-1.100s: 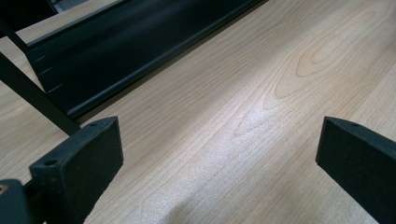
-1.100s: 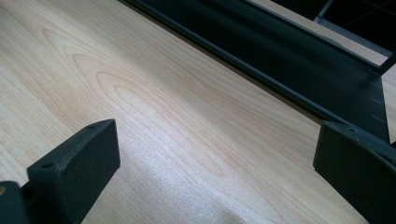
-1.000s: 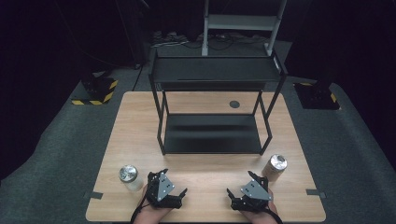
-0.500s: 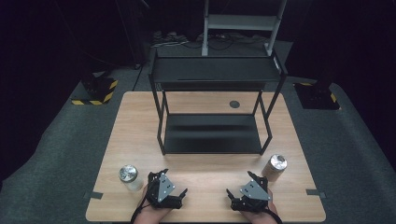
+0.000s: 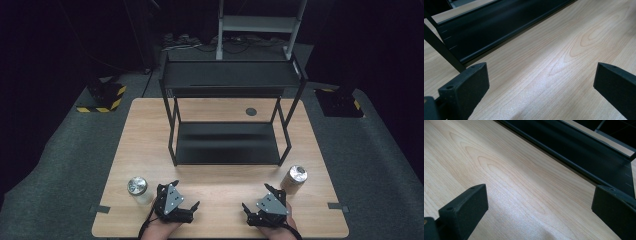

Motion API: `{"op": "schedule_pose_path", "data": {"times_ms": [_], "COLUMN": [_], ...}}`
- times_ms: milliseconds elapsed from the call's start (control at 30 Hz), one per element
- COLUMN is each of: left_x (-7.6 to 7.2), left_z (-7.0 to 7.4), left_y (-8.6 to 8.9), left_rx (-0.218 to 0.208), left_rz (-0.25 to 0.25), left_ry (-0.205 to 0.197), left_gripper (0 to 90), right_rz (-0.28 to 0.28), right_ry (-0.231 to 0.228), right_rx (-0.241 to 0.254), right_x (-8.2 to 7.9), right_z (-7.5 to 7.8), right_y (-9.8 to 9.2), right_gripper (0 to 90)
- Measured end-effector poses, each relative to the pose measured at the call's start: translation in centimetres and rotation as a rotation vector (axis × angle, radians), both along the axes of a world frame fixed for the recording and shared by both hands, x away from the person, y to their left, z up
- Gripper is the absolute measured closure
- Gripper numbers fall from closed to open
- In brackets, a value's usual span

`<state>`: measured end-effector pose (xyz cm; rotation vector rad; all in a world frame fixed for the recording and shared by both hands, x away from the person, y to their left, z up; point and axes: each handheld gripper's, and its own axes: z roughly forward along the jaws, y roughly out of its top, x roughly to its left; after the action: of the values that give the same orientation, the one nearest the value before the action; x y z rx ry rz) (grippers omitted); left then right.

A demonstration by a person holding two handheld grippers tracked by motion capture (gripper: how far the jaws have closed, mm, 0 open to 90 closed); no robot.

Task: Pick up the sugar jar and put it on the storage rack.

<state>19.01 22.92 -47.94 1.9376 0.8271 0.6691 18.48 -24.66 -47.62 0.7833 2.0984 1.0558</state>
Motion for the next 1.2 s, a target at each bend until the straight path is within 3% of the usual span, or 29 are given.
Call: {"op": "schedule_pose_path", "data": {"times_ms": [67, 267, 867, 1200], "left_x": [-0.1, -0.7, -2.5, -3.1], "left_z": [0.1, 0.8, 3.2, 3.7], "left_y": [0.3, 0.7, 0.9, 1.5], "left_rx": [-0.027, -0.053, -0.081, -0.099], "left_rz": [-0.004, -0.016, -0.052, -0.048], "left_ry": [0.001, -0.035, -0.117, -0.148], "left_gripper": [0.6, 0.6, 0.5, 0.5], "right_rz": [0.000, 0.003, 0.010, 0.010], "right_ry": [0.000, 0.005, 0.006, 0.008], "right_rx": [0.000, 0.005, 0.013, 0.020], "right_x": [0.0, 0.1, 0.2, 0.2], "right_z": [0.0, 0.0, 0.0, 0.0], "right_y": [0.0, -0.1, -0.3, -0.5], "right_gripper": [0.0, 0.0, 0.0, 0.0]}}
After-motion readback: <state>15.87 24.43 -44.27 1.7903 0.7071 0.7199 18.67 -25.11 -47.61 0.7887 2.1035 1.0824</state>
